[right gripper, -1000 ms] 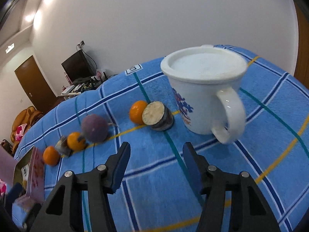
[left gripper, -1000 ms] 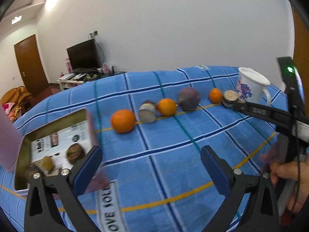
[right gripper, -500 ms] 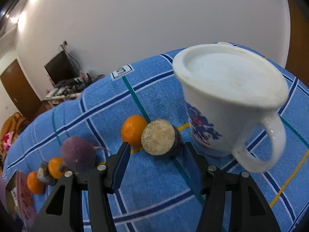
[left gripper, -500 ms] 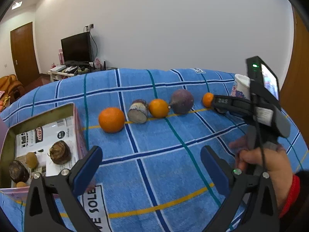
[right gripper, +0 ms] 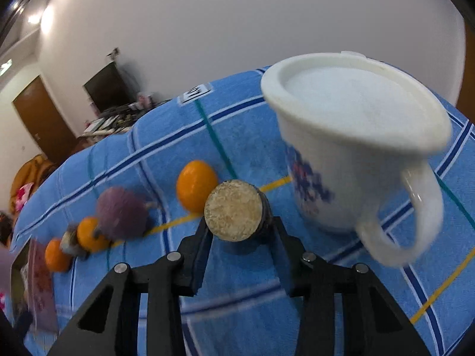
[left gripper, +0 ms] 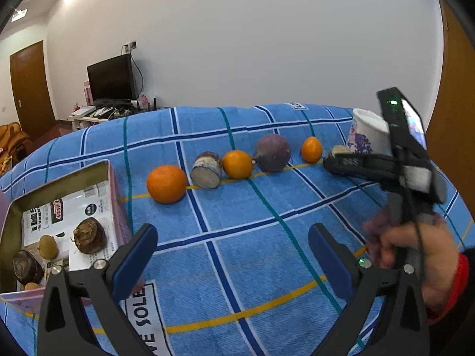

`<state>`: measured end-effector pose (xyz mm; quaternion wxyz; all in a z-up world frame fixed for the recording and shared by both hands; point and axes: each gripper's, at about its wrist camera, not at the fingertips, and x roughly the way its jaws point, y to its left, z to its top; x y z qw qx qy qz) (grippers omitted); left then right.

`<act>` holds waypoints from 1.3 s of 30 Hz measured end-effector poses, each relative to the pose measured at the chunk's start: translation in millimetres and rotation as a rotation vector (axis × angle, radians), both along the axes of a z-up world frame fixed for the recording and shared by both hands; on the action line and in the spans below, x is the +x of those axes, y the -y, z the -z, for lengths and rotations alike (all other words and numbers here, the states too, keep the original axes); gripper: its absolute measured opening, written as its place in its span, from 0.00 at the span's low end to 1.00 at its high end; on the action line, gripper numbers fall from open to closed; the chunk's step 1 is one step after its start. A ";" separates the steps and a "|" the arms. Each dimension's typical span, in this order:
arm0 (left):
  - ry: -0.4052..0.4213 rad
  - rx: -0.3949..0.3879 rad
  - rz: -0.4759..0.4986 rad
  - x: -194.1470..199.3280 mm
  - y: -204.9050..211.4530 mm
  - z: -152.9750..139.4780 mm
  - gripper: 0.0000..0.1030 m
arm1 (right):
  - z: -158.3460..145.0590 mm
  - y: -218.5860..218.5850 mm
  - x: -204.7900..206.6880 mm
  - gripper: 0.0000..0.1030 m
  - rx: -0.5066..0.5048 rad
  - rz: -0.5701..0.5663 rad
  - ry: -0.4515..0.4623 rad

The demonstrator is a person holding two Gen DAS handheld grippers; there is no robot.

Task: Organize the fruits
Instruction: 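Grasp the small round can with beige lid using the right gripper, then grasp the orange with the left gripper while the right gripper holds the can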

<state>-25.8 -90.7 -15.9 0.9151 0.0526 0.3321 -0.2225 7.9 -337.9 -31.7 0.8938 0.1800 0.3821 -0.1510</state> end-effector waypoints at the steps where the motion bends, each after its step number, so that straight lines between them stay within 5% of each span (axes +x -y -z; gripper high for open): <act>1: 0.000 0.003 0.000 0.2 1.0 0.7 1.00 | 0.1 -2.5 -6.5 0.40 0.003 -0.021 0.002; 11: -0.015 0.024 0.087 7.4 50.4 -8.6 0.91 | -7.3 5.0 -91.7 0.40 0.031 -0.132 0.041; 20: 0.001 0.070 0.214 35.4 147.2 -21.6 0.91 | -14.0 43.6 -116.0 0.40 0.077 -0.047 0.148; 31: -0.127 0.112 0.273 76.0 202.0 7.9 0.52 | -11.9 62.4 -121.2 0.40 0.152 -0.028 0.153; 39: -0.139 0.082 0.277 92.2 217.3 11.9 0.44 | -8.3 65.3 -123.7 0.40 0.159 -0.026 0.146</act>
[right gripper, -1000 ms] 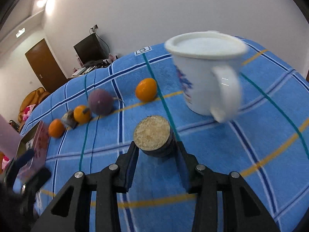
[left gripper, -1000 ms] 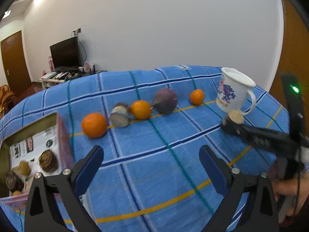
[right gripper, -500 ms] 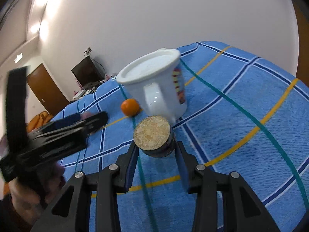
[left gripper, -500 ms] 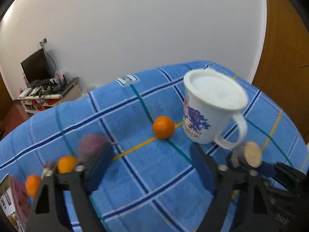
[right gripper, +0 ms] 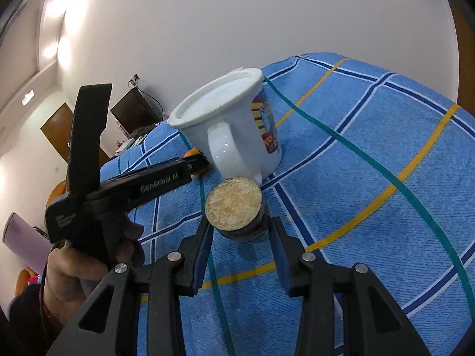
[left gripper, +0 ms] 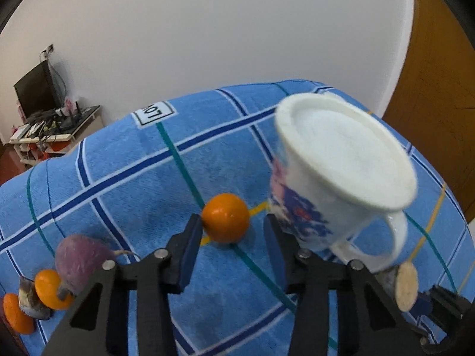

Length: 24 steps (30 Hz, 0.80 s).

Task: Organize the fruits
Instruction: 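Grasp the orange with the left gripper while the right gripper holds the can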

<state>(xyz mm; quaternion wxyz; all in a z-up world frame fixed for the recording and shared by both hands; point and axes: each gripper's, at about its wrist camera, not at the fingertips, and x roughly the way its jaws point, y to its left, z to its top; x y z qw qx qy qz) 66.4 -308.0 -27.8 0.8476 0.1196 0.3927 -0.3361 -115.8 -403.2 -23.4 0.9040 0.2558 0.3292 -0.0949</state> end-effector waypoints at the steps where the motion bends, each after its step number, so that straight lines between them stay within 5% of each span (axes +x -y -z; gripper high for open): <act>1: 0.002 0.009 -0.006 2.7 1.1 2.5 0.44 | 1.3 1.0 0.3 0.40 0.007 0.000 -0.001; 4: -0.019 0.026 -0.007 9.4 4.0 12.4 0.38 | 3.3 1.0 0.0 0.40 0.017 -0.004 -0.003; 19: -0.067 -0.031 -0.053 13.7 0.5 12.9 0.36 | 6.1 1.4 3.9 0.40 -0.006 -0.004 -0.017; 24: -0.002 -0.052 -0.079 -6.0 -21.0 2.9 0.37 | 2.4 -0.7 3.4 0.40 -0.039 0.000 -0.002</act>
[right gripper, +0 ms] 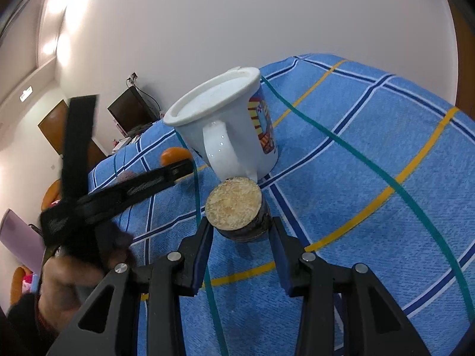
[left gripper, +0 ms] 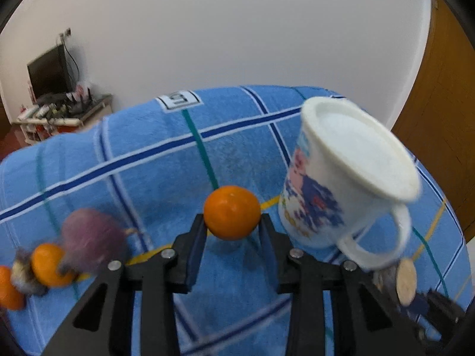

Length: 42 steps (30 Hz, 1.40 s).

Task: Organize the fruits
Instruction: 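Carry the held can and orange over the pink tin box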

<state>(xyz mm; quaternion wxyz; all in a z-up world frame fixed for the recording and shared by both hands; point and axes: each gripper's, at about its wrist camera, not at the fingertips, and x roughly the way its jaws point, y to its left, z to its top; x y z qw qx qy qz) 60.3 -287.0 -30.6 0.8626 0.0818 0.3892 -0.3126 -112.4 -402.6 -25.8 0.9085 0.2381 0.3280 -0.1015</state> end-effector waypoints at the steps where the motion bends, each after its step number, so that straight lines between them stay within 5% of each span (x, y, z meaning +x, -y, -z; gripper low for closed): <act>1: 0.029 0.003 -0.008 -10.0 -5.9 -4.3 0.36 | -0.8 -0.7 -0.1 0.40 -0.004 -0.003 0.004; 14: 0.163 0.027 -0.158 -96.1 -103.1 -15.7 0.37 | -15.5 -28.7 2.2 0.40 -0.104 -0.096 0.072; 24: 0.233 0.051 -0.228 -119.6 -159.4 -17.8 0.37 | -33.5 -68.1 -7.5 0.40 -0.309 -0.121 0.155; 42: 0.289 0.063 -0.239 -116.9 -235.9 -13.1 0.37 | -27.8 -148.7 -16.5 0.40 -0.322 -0.142 0.123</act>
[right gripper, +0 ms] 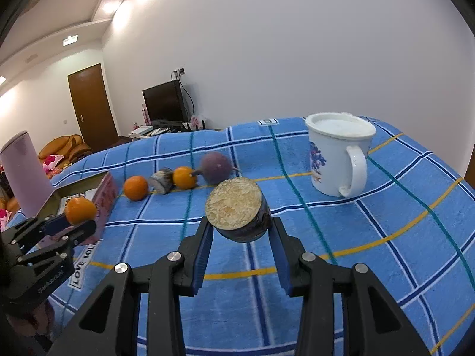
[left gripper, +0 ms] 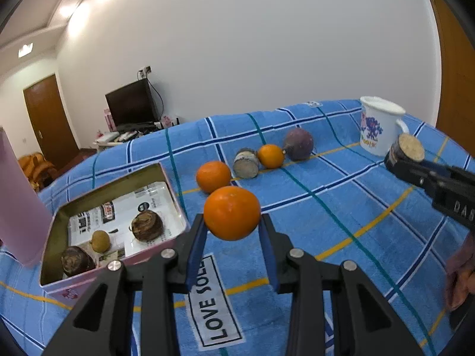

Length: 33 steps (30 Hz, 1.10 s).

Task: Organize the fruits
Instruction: 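Carry the held can and orange over the pink tin box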

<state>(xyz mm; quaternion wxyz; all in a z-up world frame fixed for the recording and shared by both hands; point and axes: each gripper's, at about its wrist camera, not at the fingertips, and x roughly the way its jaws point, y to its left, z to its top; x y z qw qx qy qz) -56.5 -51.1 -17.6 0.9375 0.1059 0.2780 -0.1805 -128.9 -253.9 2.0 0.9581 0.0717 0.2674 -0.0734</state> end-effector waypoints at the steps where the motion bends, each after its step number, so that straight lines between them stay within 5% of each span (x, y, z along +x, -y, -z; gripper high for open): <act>1: 0.002 -0.013 -0.001 0.5 -3.4 -0.9 0.37 | -0.3 -3.8 -0.3 0.40 -0.006 0.002 0.003; 22: 0.111 -0.041 -0.055 2.0 -56.4 -20.4 0.37 | -12.9 -102.5 7.0 0.40 0.015 -0.117 0.033; 33: 0.156 -0.069 -0.226 26.1 -116.9 -34.4 0.36 | -27.2 -166.8 24.8 0.40 -0.024 -0.246 0.055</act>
